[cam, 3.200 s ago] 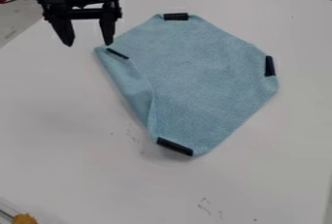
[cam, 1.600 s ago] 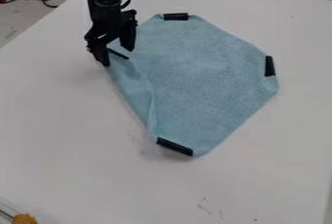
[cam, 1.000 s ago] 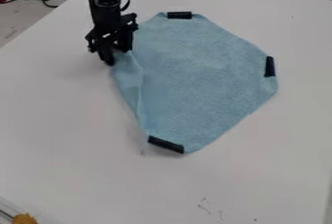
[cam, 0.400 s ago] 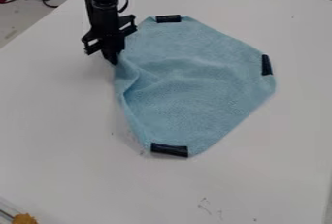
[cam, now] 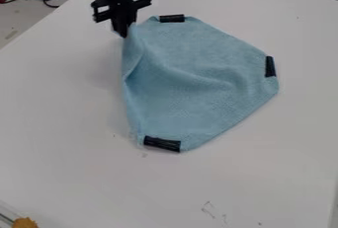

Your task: Fold the cloth from bottom left to top right

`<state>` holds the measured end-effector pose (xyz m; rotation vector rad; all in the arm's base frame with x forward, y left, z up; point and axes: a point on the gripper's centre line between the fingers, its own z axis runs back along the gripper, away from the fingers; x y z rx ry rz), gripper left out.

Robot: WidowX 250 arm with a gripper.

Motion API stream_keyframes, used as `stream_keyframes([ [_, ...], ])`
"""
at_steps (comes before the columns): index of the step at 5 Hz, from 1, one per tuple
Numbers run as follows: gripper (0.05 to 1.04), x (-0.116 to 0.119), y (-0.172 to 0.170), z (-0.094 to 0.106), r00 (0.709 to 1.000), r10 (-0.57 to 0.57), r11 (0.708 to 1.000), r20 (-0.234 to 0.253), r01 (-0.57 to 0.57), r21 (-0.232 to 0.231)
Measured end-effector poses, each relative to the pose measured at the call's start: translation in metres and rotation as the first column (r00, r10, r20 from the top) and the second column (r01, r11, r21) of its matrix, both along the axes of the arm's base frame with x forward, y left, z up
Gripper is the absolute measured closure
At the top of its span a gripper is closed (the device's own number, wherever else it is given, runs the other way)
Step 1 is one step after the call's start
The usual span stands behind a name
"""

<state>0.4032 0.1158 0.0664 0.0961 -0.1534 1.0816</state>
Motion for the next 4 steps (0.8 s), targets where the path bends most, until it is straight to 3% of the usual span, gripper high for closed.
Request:
stream_keyframes([
  [2,0.992,0.03,-0.062,0.034,0.988,-0.149,0.987,0.037,0.146,0.074],
  [4,0.992,0.057,-0.116,0.021,0.962,-0.27,0.96,0.035,0.266,0.087],
])
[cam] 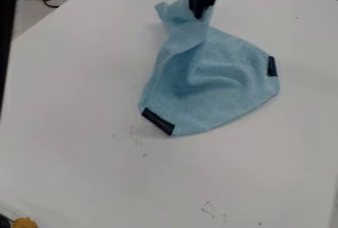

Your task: Fold the cloth from bottom left to top right

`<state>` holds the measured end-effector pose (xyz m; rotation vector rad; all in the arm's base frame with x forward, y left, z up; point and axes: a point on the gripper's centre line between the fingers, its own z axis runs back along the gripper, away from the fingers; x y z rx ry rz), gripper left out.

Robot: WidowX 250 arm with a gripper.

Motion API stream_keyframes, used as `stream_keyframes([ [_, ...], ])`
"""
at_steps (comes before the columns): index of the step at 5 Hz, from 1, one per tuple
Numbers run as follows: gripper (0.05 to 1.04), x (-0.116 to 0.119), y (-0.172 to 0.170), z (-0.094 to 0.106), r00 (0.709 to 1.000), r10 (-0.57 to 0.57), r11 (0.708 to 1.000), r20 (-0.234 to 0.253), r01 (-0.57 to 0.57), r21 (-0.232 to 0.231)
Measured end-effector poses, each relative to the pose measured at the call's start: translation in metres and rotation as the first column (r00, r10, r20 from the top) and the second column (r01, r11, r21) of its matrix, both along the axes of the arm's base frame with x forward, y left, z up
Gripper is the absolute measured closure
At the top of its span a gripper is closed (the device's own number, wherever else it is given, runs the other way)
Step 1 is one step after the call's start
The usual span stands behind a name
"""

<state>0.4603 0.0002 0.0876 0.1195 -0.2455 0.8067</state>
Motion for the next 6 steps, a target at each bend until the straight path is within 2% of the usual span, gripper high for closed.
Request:
stream_keyframes([
  [1,0.992,0.015,-0.021,-0.02,0.998,-0.063,0.998,-0.018,0.063,-0.027],
  [2,0.993,0.031,-0.033,-0.047,0.99,-0.13,0.99,-0.061,0.126,-0.063],
  [3,0.993,0.035,-0.044,-0.07,0.98,-0.169,0.983,-0.105,0.159,-0.09],
  [4,0.96,0.039,-0.049,-0.076,0.978,-0.187,0.978,-0.095,0.175,-0.117],
  [5,0.765,0.037,-0.05,-0.078,0.98,-0.189,0.975,-0.059,0.18,-0.133],
  [6,0.487,0.032,-0.051,-0.078,0.982,-0.173,0.979,-0.079,0.163,-0.12],
])
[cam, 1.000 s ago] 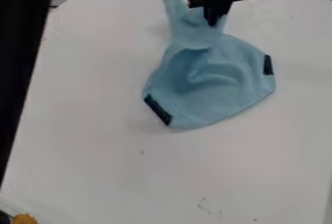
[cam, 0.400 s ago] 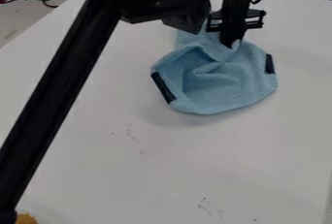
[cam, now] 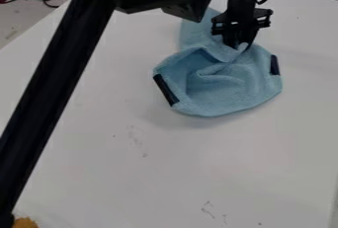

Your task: Fold the cloth from bottom left to top right

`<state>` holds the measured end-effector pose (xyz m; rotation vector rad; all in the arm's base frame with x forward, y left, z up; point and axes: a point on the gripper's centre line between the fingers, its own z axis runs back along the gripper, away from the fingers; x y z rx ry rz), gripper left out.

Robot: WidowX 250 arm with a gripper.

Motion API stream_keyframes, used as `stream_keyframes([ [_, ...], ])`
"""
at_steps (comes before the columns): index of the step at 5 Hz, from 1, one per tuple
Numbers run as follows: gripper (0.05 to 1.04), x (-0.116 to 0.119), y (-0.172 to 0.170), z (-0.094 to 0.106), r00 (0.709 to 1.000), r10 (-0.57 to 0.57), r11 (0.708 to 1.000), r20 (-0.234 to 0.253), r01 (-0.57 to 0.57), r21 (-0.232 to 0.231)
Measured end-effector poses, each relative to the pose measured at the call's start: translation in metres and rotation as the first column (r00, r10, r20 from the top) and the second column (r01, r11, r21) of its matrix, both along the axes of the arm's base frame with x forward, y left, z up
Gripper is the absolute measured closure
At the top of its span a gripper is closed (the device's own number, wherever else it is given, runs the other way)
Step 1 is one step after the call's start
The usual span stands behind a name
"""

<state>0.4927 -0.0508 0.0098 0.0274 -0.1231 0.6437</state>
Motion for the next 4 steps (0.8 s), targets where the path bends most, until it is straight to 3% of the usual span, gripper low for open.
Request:
stream_keyframes([
  [1,0.208,-0.006,0.001,0.005,1.0,-0.015,1.0,0.009,0.015,0.004],
  [2,0.077,-0.003,0.003,0.014,1.0,-0.008,1.0,0.014,0.008,0.014],
  [4,0.083,0.002,0.021,0.083,0.989,0.014,1.0,0.149,-0.016,0.011],
])
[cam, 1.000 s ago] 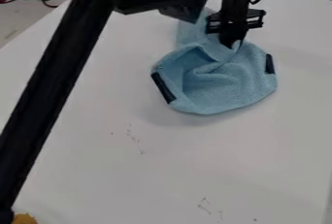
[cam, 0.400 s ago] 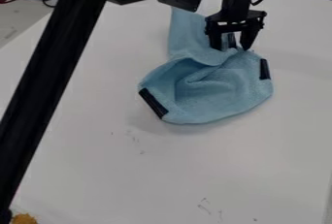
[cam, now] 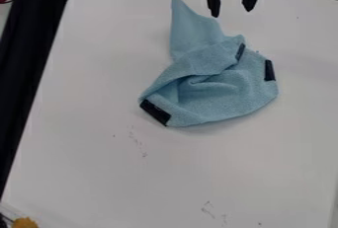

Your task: Fold the cloth from bottom left to top right

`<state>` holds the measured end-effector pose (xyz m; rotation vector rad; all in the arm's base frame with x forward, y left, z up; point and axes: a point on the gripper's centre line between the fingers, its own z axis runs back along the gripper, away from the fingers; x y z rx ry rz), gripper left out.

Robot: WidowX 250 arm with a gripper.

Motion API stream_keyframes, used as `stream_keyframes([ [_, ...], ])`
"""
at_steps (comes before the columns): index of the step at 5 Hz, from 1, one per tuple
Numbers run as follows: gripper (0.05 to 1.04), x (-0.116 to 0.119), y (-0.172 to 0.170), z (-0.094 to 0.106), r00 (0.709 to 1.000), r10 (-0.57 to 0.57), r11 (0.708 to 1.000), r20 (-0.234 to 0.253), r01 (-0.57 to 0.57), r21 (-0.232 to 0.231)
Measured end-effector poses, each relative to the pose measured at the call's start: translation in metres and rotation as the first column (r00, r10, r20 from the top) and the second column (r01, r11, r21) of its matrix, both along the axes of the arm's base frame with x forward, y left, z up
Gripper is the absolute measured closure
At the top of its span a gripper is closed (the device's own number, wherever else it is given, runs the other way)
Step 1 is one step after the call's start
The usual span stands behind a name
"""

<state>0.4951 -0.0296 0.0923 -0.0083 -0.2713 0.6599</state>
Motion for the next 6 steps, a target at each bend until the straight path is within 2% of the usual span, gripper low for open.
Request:
stream_keyframes([
  [1,0.083,-0.013,0.006,0.01,0.999,-0.004,1.0,-0.044,0.003,-0.019],
  [2,0.083,-0.03,0.026,0.014,0.993,0.006,0.999,-0.115,-0.011,-0.04],
  [3,0.083,-0.054,0.043,0.012,0.974,-0.058,0.996,-0.219,0.043,-0.073],
  [4,0.083,-0.081,0.058,0.024,0.966,-0.03,0.998,-0.256,0.014,-0.065],
  [6,0.083,-0.126,0.08,0.041,0.962,0.017,0.996,-0.273,-0.039,-0.076],
])
